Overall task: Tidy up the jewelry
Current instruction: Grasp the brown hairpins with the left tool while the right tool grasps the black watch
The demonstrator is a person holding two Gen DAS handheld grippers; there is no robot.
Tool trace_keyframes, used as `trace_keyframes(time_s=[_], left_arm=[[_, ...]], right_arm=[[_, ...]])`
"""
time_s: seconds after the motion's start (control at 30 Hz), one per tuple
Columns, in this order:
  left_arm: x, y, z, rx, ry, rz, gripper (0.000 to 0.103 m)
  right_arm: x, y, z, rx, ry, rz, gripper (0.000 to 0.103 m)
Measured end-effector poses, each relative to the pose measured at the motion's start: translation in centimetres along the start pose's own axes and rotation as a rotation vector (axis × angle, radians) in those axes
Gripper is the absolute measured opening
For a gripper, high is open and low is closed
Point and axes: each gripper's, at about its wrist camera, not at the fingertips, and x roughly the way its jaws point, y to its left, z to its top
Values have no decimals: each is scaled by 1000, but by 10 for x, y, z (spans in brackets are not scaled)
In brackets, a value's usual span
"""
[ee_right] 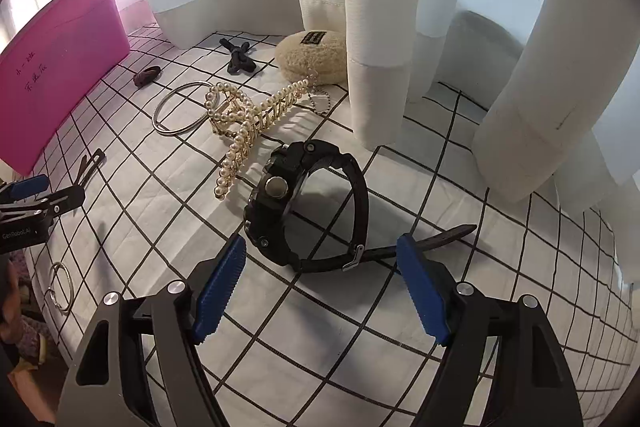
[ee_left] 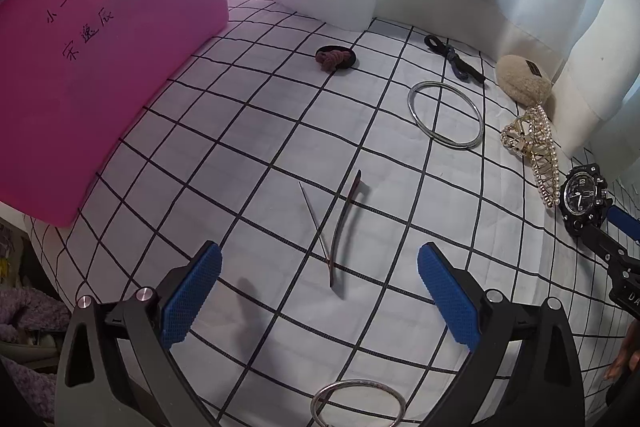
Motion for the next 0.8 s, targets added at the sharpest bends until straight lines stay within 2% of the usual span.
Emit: trace_keyframes(time_s=[0.23, 0.43, 0.67, 0.73, 0.8], left_arm=[[8, -3, 1, -4, 4, 4, 97], [18, 0, 6, -43, 27, -26, 97], [26, -8, 11, -4, 3, -2, 97], [25, -7, 11, -10, -10, -2, 95], [22, -6, 9, -8, -27, 3, 84]], right_arm=[[17, 4, 8, -78, 20, 9, 74], [32, 4, 10, -102, 43, 21, 74], [33, 2, 7, -87, 1, 32, 74], [31, 1, 5, -86, -12, 30, 74], [29, 0, 3, -86, -23, 36, 73]])
